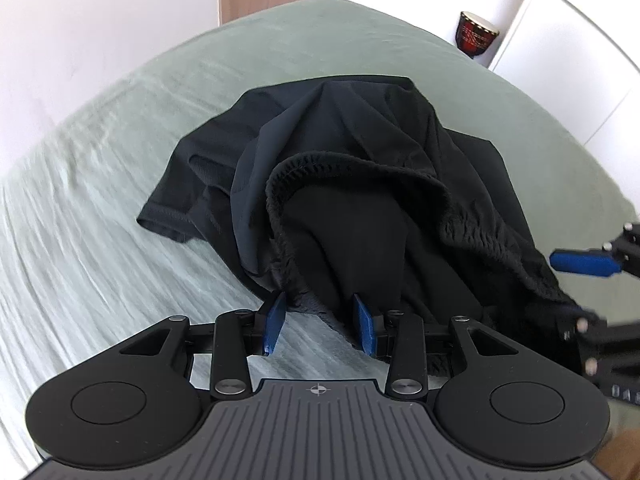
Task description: Fold clothes
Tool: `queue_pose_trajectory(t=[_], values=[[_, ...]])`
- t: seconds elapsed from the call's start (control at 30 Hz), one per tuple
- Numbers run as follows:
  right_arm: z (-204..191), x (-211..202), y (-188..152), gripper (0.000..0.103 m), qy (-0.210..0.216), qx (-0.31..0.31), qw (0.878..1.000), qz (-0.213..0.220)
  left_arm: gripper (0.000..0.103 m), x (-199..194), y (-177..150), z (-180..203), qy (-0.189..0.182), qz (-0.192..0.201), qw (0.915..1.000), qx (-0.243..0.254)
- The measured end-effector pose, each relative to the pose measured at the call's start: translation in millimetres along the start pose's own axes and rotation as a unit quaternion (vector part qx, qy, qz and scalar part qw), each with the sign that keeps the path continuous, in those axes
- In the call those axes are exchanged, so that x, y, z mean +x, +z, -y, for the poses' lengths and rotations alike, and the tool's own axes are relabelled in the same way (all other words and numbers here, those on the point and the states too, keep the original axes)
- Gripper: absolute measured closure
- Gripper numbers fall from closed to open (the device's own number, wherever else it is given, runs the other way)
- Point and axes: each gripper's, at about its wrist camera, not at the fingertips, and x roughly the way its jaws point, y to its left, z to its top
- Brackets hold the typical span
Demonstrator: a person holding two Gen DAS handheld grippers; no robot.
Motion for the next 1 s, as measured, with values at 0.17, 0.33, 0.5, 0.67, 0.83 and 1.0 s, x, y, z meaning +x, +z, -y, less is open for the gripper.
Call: queue_pose_trajectory(t=[0.17, 0.33, 0.5, 0.67, 0.83, 1.0], values=[[9.4, -7.0, -3.2, 0.095, 0.002, 0.020, 1.000, -0.002, 0.092, -7.1, 0.3, 3.5, 0.013, 0.011, 0.9999, 0.000], [23.0, -37.5, -5.2, 0.098, -0.003, 0.049, 0.998, 0.030, 0.098, -37.7, -6.8, -0.7, 0.061, 0.034, 0.9974, -0.018], [32.6, -75.1, -13.3, 0.098, 0.009, 0.071, 0.996, 0.046, 0.098, -72.6, -28.8, -3.3, 0.053, 0.037, 0.9972, -0.038], [26.0, -73.8, -34.9, 0.097, 0.017, 0.060, 0.998, 0.007, 0.098, -94.3, -72.9, 11.2, 0.058, 0.032, 0.9975, -0.024], [21.3, -36.8, -63.0, 0.092, 0.020, 0.060, 0.996, -0.065, 0.098, -74.7, -111.8, 20.2, 0.054, -0.005, 0.9981, -0.029], [15.0, -30.2, -69.3, 0.068, 0.008, 0.040, 0.997, -0.072, 0.095, -65.0, -126.4, 26.9, 0.056, -0.009, 0.9984, -0.011]])
